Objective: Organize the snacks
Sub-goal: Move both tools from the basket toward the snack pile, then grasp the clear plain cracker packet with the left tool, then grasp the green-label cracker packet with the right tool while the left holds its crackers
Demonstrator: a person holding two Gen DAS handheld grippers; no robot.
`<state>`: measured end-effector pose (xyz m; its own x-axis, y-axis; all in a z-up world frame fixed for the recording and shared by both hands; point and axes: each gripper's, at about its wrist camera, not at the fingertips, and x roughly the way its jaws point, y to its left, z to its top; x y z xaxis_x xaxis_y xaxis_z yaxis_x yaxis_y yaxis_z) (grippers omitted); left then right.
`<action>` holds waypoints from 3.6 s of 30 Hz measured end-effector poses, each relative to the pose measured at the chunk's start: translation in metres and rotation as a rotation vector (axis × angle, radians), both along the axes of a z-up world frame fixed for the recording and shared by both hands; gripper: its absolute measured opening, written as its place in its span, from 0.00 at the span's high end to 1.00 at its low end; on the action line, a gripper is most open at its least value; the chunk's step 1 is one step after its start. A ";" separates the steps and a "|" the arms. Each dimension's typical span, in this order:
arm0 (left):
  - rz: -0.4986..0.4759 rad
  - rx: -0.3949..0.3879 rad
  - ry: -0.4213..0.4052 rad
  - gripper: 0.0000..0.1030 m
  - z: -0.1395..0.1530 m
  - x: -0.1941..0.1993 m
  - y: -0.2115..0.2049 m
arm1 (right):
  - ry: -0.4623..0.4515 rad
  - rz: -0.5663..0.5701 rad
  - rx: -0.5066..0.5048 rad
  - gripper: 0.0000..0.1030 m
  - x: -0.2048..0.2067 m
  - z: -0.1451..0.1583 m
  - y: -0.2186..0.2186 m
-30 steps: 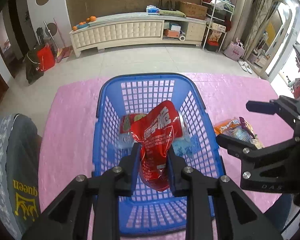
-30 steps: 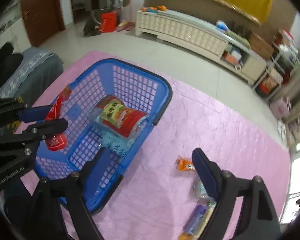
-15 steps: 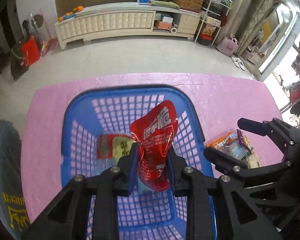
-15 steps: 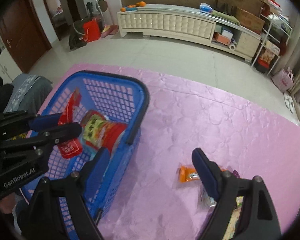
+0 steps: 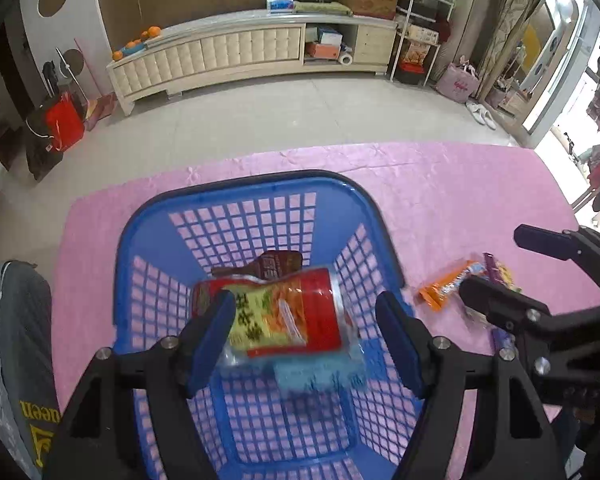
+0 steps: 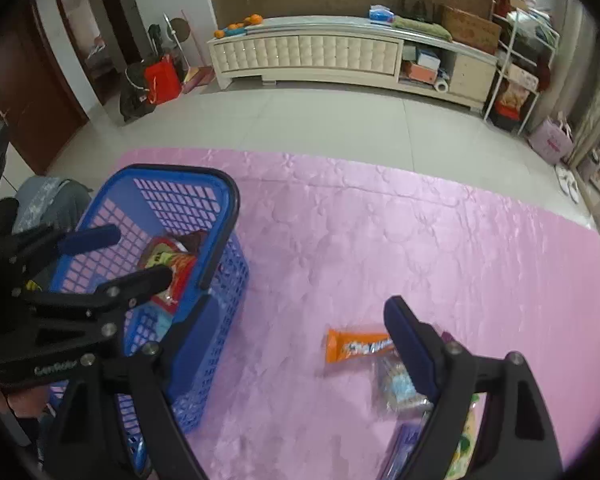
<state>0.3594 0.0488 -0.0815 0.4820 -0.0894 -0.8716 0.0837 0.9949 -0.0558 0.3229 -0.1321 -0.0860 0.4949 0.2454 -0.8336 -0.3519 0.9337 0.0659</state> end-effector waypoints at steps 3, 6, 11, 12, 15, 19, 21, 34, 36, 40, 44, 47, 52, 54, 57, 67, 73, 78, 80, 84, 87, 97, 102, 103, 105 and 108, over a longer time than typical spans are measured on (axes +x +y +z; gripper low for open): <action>-0.003 0.002 -0.028 0.32 0.019 -0.022 -0.002 | 0.000 -0.005 0.013 0.15 -0.013 0.010 -0.004; -0.011 0.005 -0.060 0.28 0.037 -0.049 -0.007 | 0.008 -0.012 0.035 0.15 -0.023 0.020 -0.010; -0.023 0.003 -0.109 0.25 0.065 -0.085 -0.017 | -0.017 -0.031 0.066 0.15 -0.052 0.045 -0.027; -0.024 -0.007 -0.114 0.23 0.068 -0.091 -0.019 | -0.021 -0.033 0.068 0.15 -0.057 0.048 -0.029; -0.024 -0.029 -0.133 0.21 0.079 -0.104 -0.029 | -0.041 -0.039 0.064 0.15 -0.075 0.059 -0.040; -0.038 -0.045 -0.151 0.21 0.089 -0.123 -0.046 | -0.068 -0.047 0.053 0.15 -0.096 0.072 -0.058; -0.053 -0.044 -0.157 0.21 0.092 -0.127 -0.055 | -0.076 -0.051 0.049 0.15 -0.103 0.076 -0.063; -0.121 -0.037 -0.133 0.21 0.077 -0.143 -0.123 | -0.072 -0.106 0.029 0.15 -0.131 0.064 -0.120; -0.125 -0.040 -0.113 0.21 0.069 -0.142 -0.134 | -0.067 -0.113 0.027 0.15 -0.132 0.059 -0.129; -0.136 -0.022 -0.074 0.21 0.053 -0.138 -0.160 | -0.038 -0.137 0.037 0.15 -0.129 0.043 -0.151; -0.147 -0.015 -0.036 0.21 0.037 -0.132 -0.184 | -0.001 -0.160 0.028 0.15 -0.128 0.023 -0.177; -0.163 -0.013 0.005 0.21 0.021 -0.126 -0.207 | 0.030 -0.186 0.031 0.15 -0.126 0.008 -0.198; -0.192 0.007 0.059 0.21 -0.004 -0.111 -0.243 | 0.077 -0.237 0.039 0.15 -0.120 -0.016 -0.235; -0.193 0.011 0.081 0.21 -0.013 -0.104 -0.255 | 0.090 -0.252 0.042 0.15 -0.117 -0.023 -0.245; -0.188 0.026 0.123 0.21 -0.030 -0.092 -0.273 | 0.110 -0.286 0.060 0.15 -0.111 -0.035 -0.264; -0.129 0.125 0.220 0.21 -0.084 -0.052 -0.292 | 0.191 -0.315 0.087 0.15 -0.089 -0.079 -0.295; -0.134 0.145 0.266 0.21 -0.103 -0.041 -0.296 | 0.215 -0.310 0.088 0.15 -0.085 -0.093 -0.300; -0.122 0.097 0.293 0.44 -0.111 -0.041 -0.293 | 0.229 -0.316 0.082 0.15 -0.087 -0.098 -0.299; -0.097 0.086 0.308 0.52 -0.112 -0.043 -0.287 | 0.234 -0.318 0.073 0.15 -0.088 -0.099 -0.300; -0.088 0.062 0.308 0.57 -0.108 -0.051 -0.273 | 0.238 -0.314 0.056 0.15 -0.092 -0.100 -0.294; -0.094 0.063 0.295 0.58 -0.104 -0.059 -0.262 | 0.236 -0.294 0.041 0.15 -0.094 -0.100 -0.284; -0.088 0.030 0.250 0.59 -0.093 -0.096 -0.211 | 0.253 -0.150 -0.084 0.15 -0.088 -0.120 -0.236; -0.107 0.015 0.229 0.59 -0.084 -0.102 -0.202 | 0.274 -0.105 -0.114 0.15 -0.088 -0.131 -0.217; -0.109 0.017 0.227 0.59 -0.084 -0.104 -0.199 | 0.275 -0.099 -0.121 0.15 -0.088 -0.133 -0.213; -0.116 0.015 0.221 0.59 -0.085 -0.110 -0.196 | 0.274 -0.091 -0.125 0.15 -0.088 -0.135 -0.205; -0.120 0.001 0.223 0.59 -0.091 -0.109 -0.196 | 0.266 -0.075 -0.147 0.15 -0.088 -0.136 -0.193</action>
<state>0.2501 -0.1472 -0.1726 0.2641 -0.1339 -0.9552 0.1871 0.9786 -0.0854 0.2352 -0.3252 -0.2222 0.2664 0.0841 -0.9602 -0.2704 0.9627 0.0092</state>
